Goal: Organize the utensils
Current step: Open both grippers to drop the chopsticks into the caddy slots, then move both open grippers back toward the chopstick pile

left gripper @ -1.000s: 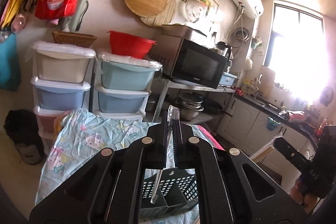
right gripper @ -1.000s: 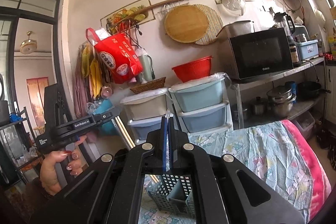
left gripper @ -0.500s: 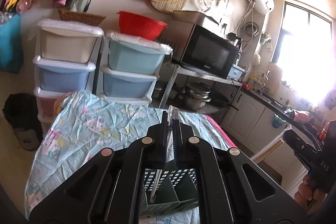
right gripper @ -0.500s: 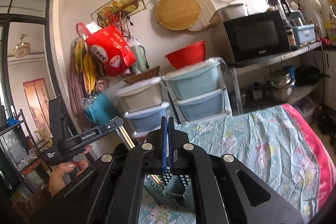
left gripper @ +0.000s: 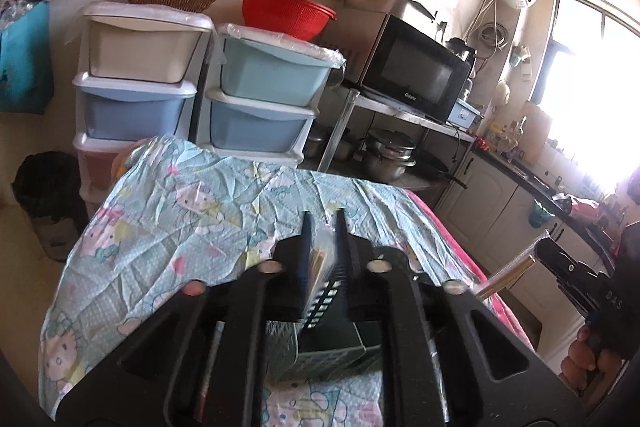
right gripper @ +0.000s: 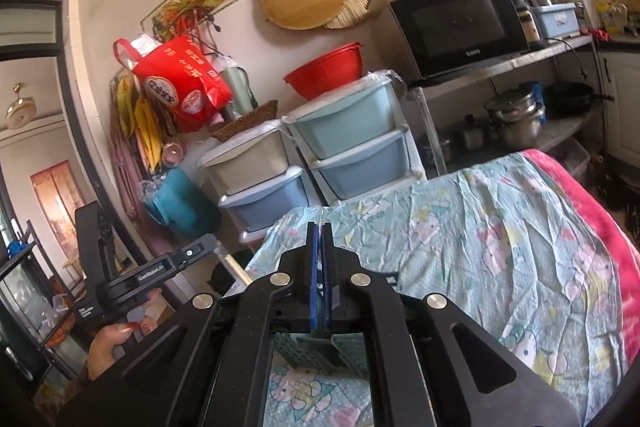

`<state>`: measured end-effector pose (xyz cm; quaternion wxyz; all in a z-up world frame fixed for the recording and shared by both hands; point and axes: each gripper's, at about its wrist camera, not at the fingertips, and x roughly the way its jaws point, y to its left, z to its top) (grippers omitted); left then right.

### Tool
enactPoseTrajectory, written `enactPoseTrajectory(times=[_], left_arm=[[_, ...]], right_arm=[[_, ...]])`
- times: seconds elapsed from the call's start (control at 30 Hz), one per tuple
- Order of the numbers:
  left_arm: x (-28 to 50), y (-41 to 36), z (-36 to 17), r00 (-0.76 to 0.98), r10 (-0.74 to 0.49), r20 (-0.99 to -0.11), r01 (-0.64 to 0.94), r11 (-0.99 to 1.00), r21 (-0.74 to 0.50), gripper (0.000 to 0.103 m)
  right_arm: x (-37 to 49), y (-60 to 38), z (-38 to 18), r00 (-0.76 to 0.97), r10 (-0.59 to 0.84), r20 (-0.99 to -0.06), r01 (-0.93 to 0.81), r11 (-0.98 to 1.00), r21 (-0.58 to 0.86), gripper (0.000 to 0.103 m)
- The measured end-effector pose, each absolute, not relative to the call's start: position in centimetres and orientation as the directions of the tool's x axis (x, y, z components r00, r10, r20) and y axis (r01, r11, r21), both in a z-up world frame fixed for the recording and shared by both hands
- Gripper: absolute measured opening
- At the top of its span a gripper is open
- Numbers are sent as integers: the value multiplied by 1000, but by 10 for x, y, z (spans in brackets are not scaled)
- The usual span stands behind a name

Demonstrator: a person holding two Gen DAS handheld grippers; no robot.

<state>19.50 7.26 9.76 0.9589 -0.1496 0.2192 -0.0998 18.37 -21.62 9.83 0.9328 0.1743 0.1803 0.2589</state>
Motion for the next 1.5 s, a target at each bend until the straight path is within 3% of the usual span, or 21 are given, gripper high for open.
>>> enactPoseTrajectory(times=[0.07,0.2,0.27,0.67,0.87,1.13,1.5], left_arm=[[191,72,96,886,-249,-392,122,939,-321,27],[179,72,94,893,-228,-388,109,946,-305,39],[173,73,94,897,-218,-385,101,948,-301,48],[141,74,91,915,-169,-366,67,959,-277,83],[127,74,84,916,-148,-372,50,964,-261,92],[112,77,73,910,-152,-385,45,961,-273,92],[90,81,59,901,-160,-402,35,953,-301,92]], right_arm=[[183,-219,96,801,543,-252,-412,806,425,18],[179,-226,91,811,525,-259,-391,815,429,24],[176,-230,89,814,519,-261,-384,818,429,32],[156,-238,86,836,480,-266,-359,846,395,49],[145,-241,83,838,474,-271,-354,850,391,56],[129,-240,76,842,457,-288,-350,868,353,62],[114,-231,66,830,455,-322,-363,880,307,62]])
